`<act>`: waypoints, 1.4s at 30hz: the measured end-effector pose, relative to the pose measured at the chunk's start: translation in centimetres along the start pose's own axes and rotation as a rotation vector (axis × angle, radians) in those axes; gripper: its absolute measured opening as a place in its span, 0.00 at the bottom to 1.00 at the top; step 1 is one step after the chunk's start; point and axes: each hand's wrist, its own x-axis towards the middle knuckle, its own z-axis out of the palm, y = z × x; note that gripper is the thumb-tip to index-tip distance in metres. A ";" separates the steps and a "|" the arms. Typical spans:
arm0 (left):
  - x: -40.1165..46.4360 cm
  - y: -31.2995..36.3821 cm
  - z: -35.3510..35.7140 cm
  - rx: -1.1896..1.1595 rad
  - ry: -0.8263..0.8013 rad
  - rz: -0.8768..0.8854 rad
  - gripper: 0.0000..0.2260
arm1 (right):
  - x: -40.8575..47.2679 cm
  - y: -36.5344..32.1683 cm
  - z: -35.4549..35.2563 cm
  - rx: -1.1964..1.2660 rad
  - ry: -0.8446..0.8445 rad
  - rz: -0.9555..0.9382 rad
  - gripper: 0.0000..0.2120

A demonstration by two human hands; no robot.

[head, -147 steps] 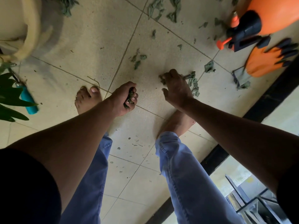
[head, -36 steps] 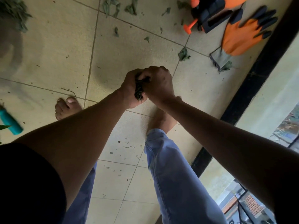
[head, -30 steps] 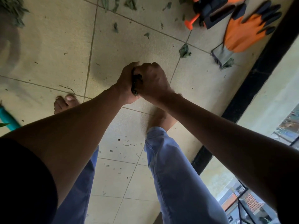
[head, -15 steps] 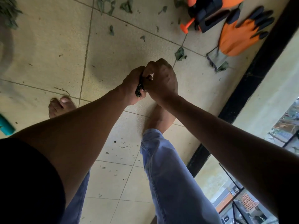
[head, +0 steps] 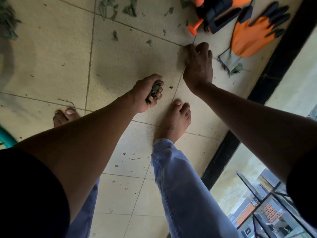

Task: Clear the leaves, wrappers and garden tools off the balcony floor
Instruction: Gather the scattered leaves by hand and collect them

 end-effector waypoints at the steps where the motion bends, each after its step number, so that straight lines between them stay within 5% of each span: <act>1: -0.1 0.1 0.0 0.017 -0.004 0.001 0.11 | 0.4 0.0 -0.1 0.017 -0.002 -0.007 0.18; 8: -0.3 0.1 0.0 0.247 0.169 0.165 0.11 | -2.3 -4.8 -2.6 0.566 -0.043 0.045 0.11; 14: -0.8 0.3 0.5 0.023 0.074 0.078 0.14 | -7.0 -7.4 -1.6 0.744 -0.009 0.288 0.09; 24: 0.2 0.2 2.2 0.071 0.087 0.003 0.10 | -7.5 -6.4 -1.9 0.735 -0.003 0.282 0.14; 27: 0.5 0.1 3.1 0.074 0.053 -0.005 0.16 | -6.9 -5.1 -1.9 0.749 0.040 0.313 0.10; 34: 1.0 -0.2 4.9 0.163 -0.021 -0.011 0.11 | -5.9 -2.0 -2.0 0.721 -0.028 0.367 0.05; 38: 1.3 -0.1 6.0 0.200 -0.033 -0.023 0.12 | -5.2 1.6 -2.4 0.630 0.113 0.392 0.11; 42: 1.7 -0.1 6.8 0.218 -0.020 0.000 0.13 | -3.1 6.9 -2.7 0.503 0.145 0.596 0.14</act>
